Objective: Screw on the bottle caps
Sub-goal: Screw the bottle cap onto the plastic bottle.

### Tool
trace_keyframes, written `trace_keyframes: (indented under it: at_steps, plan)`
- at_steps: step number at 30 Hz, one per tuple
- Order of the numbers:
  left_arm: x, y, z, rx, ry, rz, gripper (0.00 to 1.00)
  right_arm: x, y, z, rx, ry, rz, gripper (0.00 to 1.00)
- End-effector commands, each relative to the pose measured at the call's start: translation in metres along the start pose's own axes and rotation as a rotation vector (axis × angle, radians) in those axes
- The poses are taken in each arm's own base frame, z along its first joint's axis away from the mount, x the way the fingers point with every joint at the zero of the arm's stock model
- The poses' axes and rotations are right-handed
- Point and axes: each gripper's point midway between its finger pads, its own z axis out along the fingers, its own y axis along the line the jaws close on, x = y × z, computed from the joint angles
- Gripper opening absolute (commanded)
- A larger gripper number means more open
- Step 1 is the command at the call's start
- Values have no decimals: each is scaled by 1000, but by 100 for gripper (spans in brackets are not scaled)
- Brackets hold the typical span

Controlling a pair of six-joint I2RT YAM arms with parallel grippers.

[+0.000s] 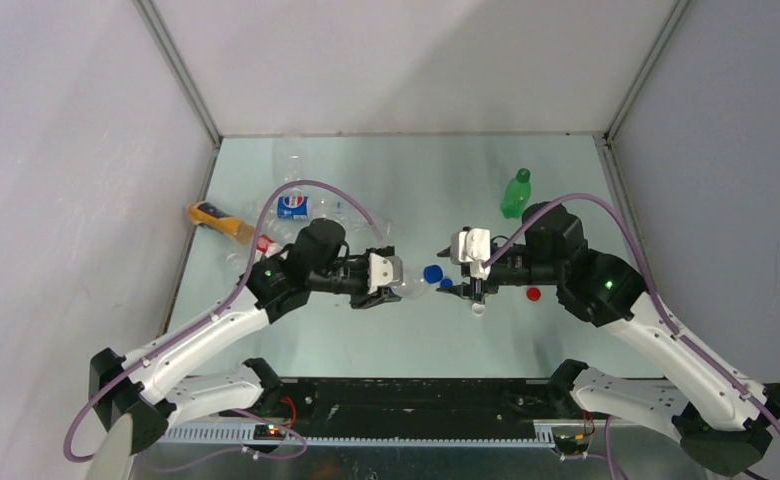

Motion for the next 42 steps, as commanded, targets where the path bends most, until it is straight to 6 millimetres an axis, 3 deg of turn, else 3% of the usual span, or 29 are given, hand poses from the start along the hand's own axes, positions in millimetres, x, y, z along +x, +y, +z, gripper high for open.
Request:
trace_keyframes:
  at_steps: [1, 4, 13, 19, 21, 24, 30, 33, 34, 35, 38, 40, 42]
  plan:
    - [-23, -3, -6, 47, -56, 53, 8, -9, 6, 3, -51, -48, -38, 56]
    - [-23, -4, -6, 54, -59, 59, 8, -6, 8, 6, -68, -41, -25, 49]
    - [-25, -8, -8, 65, -73, 70, 8, 1, 11, 14, -99, -21, 3, 45]
    - [-32, -4, -8, 38, -109, 76, 8, 9, 15, 19, -109, 13, 79, 18]
    - [-36, 4, -7, -12, -132, 72, 8, 11, 14, 23, -89, 32, 168, 14]
    - [-46, 26, -6, -161, -173, 86, 10, 19, -1, 30, 39, 82, 344, 0]
    - [-56, 57, -9, -437, -238, 97, 10, 31, -28, 29, 366, 95, 890, 0]
    - [-53, 55, -4, -535, -245, 130, 10, 42, -31, 27, 506, 89, 1197, 0]
    - [-58, 63, -10, -605, -261, 143, 11, 45, -34, 26, 548, 86, 1240, 0]
    - [-52, 58, -6, -618, -253, 150, 12, 46, -34, 26, 580, 78, 1307, 0]
    - [-48, 64, -8, -712, -242, 153, 12, 47, -42, 23, 660, 46, 1340, 0]
    - [-43, 64, -7, -725, -222, 134, 11, 32, -49, 23, 622, -9, 1247, 1]
    - [-36, 63, -6, -721, -199, 119, 10, 18, -54, 16, 578, -37, 1072, 15]
